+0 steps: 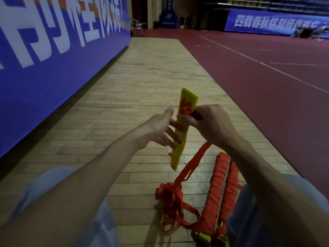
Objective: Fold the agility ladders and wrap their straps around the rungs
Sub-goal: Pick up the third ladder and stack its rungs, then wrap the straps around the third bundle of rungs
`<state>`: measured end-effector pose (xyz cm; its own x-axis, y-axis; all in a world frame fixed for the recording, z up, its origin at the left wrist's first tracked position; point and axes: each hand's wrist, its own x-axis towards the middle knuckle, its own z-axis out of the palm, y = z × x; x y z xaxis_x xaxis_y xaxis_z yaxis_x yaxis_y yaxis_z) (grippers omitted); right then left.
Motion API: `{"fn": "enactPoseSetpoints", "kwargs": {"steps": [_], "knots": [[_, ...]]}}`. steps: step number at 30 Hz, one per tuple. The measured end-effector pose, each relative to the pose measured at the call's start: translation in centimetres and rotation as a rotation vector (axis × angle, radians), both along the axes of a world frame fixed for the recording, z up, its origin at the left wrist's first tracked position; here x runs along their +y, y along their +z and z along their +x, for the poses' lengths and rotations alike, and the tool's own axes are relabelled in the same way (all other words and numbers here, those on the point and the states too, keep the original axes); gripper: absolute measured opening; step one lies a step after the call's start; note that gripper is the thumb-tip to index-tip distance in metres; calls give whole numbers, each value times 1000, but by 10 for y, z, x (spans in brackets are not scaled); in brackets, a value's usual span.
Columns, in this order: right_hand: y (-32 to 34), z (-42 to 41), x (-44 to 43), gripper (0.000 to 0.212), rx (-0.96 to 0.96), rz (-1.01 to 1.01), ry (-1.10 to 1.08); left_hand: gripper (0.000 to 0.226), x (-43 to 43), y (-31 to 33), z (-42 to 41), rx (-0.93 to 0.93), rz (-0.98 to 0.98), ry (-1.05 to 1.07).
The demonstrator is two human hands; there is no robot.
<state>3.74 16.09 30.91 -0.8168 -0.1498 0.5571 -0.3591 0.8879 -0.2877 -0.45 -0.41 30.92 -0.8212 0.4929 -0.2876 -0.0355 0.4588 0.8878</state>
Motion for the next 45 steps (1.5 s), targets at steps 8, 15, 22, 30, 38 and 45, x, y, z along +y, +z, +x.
{"fn": "enactPoseSetpoints", "kwargs": {"steps": [8,15,22,30,38,45], "knots": [[16,4,2,35,-135,-247,255,56,0,-9,-7,210,66,-267],[25,13,9,48,-326,-485,437,20,5,-6,9,115,369,-420],[23,12,15,38,-431,-345,282,19,17,-18,5,208,309,-138],[18,7,11,27,-380,-249,18,26,28,-24,-3,486,-14,208],[27,12,9,35,-473,-840,-4,36,15,-18,12,617,-41,-181],[29,14,9,28,-470,-879,71,31,15,-13,0,484,213,4]]}}
